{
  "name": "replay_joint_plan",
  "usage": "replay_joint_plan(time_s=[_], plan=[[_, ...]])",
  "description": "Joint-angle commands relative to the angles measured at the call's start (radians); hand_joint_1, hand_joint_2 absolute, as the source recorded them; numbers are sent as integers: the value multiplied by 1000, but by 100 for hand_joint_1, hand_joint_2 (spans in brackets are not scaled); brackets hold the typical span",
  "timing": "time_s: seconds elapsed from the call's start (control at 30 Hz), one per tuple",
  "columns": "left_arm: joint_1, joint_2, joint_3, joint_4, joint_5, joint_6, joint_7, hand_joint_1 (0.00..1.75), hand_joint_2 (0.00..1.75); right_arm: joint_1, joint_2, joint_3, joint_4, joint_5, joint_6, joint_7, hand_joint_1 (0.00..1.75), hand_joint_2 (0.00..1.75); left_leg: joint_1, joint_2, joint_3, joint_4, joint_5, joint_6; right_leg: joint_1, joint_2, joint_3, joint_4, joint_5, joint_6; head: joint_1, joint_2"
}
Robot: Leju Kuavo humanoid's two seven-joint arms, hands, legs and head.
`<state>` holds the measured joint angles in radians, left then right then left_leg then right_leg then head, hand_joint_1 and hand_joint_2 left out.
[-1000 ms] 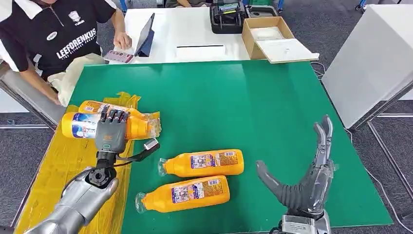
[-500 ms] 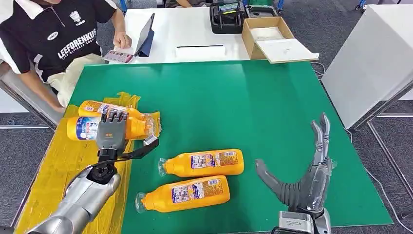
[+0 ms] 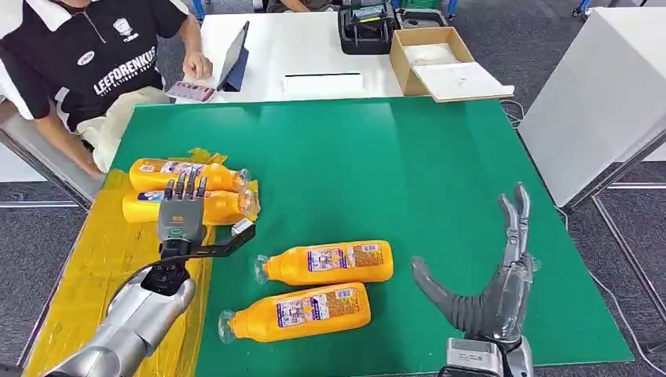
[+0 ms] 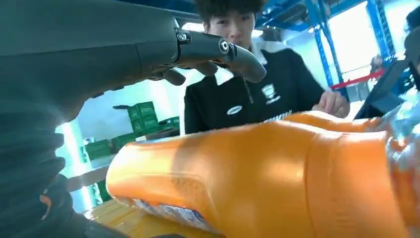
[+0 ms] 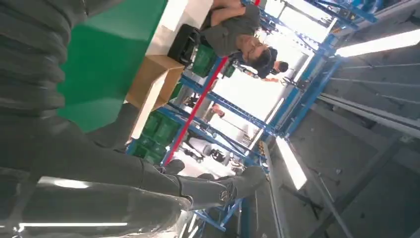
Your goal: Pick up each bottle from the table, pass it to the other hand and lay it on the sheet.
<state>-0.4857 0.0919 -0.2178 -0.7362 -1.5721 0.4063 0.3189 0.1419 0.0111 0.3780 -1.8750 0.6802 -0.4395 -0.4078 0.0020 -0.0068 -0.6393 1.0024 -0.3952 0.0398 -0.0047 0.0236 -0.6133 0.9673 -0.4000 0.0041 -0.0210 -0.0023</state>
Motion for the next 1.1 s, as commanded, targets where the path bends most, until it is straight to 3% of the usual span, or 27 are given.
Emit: replay_joint_plan(time_s=[0.03, 0.17, 0.27, 0.3, 0.43, 0.6, 1.1], plan=[[-39, -30, 37, 45, 1, -28, 6, 0, 175, -10, 10, -21, 30, 7, 10, 12, 0, 175, 0, -1, 1, 0, 0, -1, 0, -2, 2, 0, -1, 0, 0, 0], [11, -101, 200, -71, 34, -55, -130, 0, 175, -17, 21, -35, 36, 118, 13, 74, 0, 175, 0, -2, 6, 1, -3, -3, 0, -5, 7, 1, -3, 0, 0, 0], [72, -180, 294, -229, 213, -88, -324, 0, 175, -41, 6, -41, 67, 326, 114, 233, 0, 175, 0, -2, 3, 0, -1, -2, 0, -4, 4, 0, -1, 0, 0, 0], [99, -204, 302, -294, 320, -124, -399, 0, 175, -54, -3, -47, 89, 385, 170, 284, 0, 175, 0, -1, 4, 1, -2, -2, 0, -4, 5, 0, -2, 0, 0, 0], [194, -223, 243, -527, 580, -190, -507, 0, 175, -93, -12, -66, 137, 459, 270, 356, 0, 175, -1, 1, 4, 1, -2, -2, -1, -2, 5, 0, -2, 1, 0, 0], [251, -211, 214, -702, 792, -227, -549, 0, 175, -94, -22, -87, 193, 453, 340, 375, 0, 175, -1, 2, 3, 1, -2, -2, -1, 0, 4, 0, -1, 0, 0, 0], [246, -207, 214, -683, 795, -227, -550, 0, 175, -91, -20, -85, 184, 453, 337, 375, 0, 175, -1, 0, 4, 0, -2, -2, -1, -2, 4, 0, -1, 0, 0, 0]])
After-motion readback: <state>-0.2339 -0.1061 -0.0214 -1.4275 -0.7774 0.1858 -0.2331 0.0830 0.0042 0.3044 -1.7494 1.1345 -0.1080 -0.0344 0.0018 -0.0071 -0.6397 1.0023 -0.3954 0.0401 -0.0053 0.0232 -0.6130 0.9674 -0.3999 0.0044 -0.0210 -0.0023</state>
